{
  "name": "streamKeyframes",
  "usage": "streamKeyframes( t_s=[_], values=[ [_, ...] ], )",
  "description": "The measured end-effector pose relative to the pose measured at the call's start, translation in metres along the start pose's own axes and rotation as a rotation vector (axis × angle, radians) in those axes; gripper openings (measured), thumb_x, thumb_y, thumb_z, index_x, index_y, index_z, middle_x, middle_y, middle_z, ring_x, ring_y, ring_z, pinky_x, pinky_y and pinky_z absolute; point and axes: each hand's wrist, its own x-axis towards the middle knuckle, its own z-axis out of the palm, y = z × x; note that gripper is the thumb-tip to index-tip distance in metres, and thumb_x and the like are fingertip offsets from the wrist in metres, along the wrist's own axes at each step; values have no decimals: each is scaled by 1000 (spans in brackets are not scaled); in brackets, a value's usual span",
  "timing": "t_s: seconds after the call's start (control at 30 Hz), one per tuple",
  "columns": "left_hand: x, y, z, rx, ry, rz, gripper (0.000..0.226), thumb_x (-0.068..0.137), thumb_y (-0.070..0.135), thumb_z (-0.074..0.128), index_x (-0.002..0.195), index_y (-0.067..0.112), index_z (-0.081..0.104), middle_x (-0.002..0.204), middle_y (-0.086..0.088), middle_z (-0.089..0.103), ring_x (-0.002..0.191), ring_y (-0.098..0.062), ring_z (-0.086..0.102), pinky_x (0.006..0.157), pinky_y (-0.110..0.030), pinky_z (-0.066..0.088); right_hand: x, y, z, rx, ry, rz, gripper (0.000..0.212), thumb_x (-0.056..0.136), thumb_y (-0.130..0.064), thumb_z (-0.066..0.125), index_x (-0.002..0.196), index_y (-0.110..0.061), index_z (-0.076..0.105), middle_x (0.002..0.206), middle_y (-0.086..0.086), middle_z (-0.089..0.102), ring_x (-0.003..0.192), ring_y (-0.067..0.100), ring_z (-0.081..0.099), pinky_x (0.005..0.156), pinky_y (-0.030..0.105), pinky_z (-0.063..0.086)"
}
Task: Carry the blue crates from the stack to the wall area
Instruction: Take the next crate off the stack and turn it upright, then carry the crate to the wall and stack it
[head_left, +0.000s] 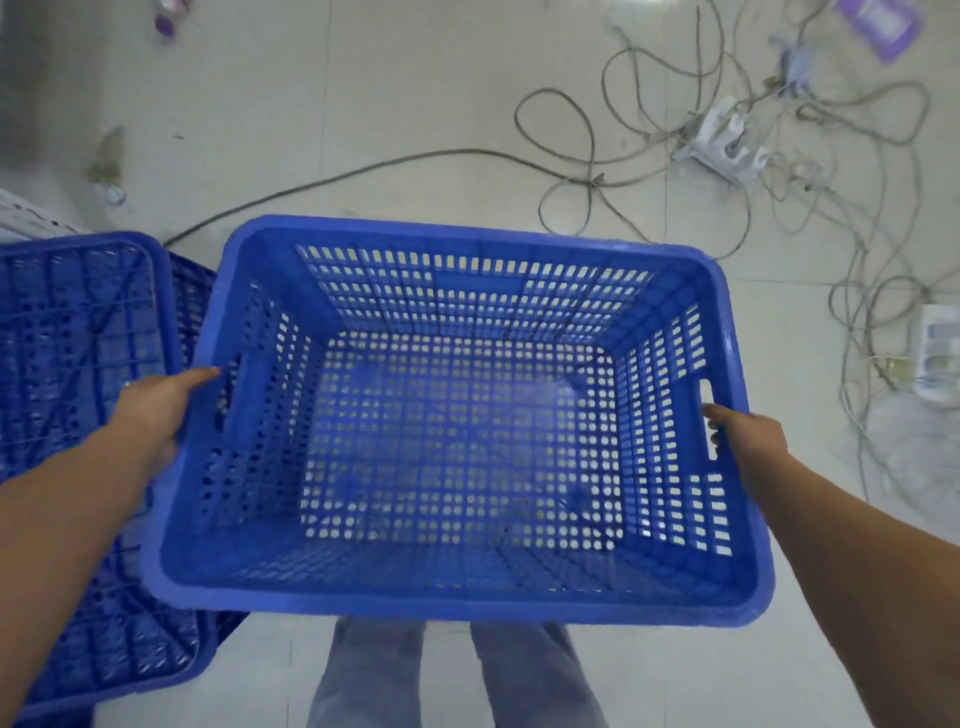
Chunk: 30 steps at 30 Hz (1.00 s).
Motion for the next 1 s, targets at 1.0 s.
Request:
streamKeyframes(
  t_s=[1.0],
  values=[
    [-316,193,-397,-237,-149,526,42,102,24,40,62,12,34,28,4,32,18,-6,26,28,-8,23,-421,-253,-222,9,43,-670,46,76,-43,57,89,1,66,86,20,70,77,36,66,76,40,52]
  ],
)
